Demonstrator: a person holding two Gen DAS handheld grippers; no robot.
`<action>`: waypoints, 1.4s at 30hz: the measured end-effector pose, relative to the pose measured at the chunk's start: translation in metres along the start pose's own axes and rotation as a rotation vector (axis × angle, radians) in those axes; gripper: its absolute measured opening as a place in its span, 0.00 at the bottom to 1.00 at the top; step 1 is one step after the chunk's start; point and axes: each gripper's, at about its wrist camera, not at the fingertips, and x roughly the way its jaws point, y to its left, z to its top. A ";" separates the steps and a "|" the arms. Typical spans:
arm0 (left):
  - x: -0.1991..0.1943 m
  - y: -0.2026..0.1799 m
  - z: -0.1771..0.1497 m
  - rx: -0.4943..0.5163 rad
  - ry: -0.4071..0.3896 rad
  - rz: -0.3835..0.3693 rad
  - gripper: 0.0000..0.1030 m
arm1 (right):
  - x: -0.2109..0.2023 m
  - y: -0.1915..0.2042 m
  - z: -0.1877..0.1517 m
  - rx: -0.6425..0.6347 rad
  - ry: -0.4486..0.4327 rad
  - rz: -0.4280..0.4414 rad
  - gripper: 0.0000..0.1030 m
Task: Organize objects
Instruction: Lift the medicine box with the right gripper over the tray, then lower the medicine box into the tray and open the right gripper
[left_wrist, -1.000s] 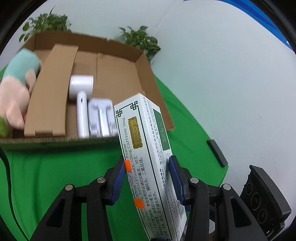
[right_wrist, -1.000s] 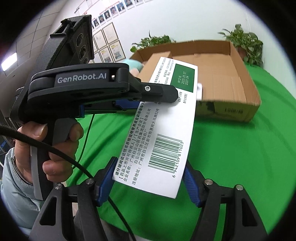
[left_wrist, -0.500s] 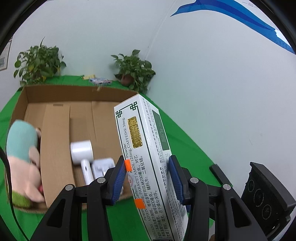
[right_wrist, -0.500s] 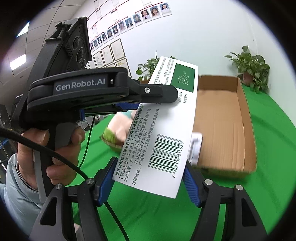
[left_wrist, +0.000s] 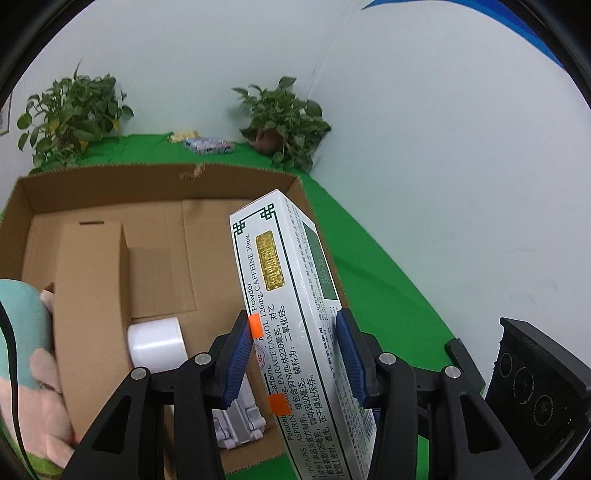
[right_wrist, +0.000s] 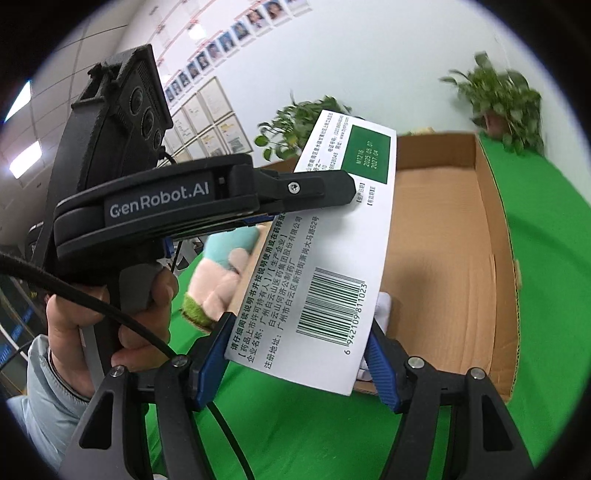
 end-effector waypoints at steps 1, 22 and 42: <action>0.014 0.004 0.001 0.001 0.018 0.003 0.41 | 0.006 -0.006 -0.003 0.011 0.013 -0.006 0.64; 0.167 0.053 -0.025 -0.136 0.255 -0.034 0.42 | 0.084 -0.070 -0.026 0.026 0.319 -0.189 0.62; 0.092 0.032 -0.029 0.008 0.056 0.157 0.46 | 0.087 -0.064 -0.032 0.035 0.378 -0.294 0.63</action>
